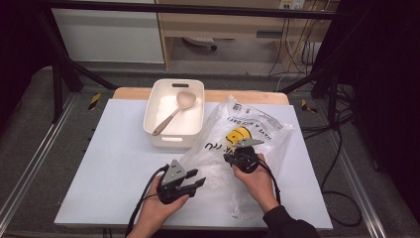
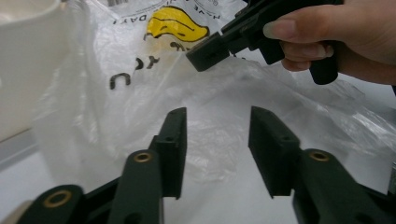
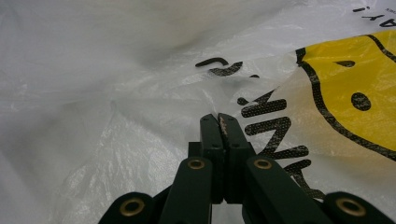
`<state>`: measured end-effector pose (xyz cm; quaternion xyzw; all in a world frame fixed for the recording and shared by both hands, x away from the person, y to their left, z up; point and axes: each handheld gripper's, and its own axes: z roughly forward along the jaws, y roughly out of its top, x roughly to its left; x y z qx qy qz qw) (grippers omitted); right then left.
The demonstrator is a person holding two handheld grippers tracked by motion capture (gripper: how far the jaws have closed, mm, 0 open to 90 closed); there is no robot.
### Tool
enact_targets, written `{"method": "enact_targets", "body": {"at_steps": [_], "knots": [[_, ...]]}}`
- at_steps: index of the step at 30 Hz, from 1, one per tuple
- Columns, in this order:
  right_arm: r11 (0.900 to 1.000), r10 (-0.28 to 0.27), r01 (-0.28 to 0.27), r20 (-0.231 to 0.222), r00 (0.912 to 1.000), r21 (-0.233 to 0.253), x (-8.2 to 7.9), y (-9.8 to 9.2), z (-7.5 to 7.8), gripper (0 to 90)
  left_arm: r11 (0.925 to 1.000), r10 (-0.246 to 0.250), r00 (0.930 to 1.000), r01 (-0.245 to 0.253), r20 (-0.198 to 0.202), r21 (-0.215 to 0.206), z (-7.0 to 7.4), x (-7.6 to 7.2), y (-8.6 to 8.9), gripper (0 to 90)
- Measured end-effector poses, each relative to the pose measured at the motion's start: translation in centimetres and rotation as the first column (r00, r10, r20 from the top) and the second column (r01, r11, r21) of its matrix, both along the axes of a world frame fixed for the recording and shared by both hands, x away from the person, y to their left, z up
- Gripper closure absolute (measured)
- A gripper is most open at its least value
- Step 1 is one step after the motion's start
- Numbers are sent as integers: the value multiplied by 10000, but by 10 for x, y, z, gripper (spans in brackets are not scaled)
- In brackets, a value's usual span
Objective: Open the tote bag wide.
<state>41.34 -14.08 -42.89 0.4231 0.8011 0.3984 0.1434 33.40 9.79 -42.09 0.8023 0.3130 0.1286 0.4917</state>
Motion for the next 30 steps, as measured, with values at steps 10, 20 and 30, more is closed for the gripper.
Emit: {"method": "enact_targets", "body": {"at_steps": [10,20,30], "knots": [[9991,-233,234,-35,9997,364,-4,-2,6,900,9891,-298,9984,365,-490,1430,-26,30,-51,843],[9913,-726,688,308,9969,1120,1,-14,19,900,9680,-503,9986,532,-181,2451,-38,33,-61,900],[9850,-1139,1010,875,9896,1397,6,-23,50,900,9732,-698,9963,791,-504,2158,-38,38,-58,900]]}}
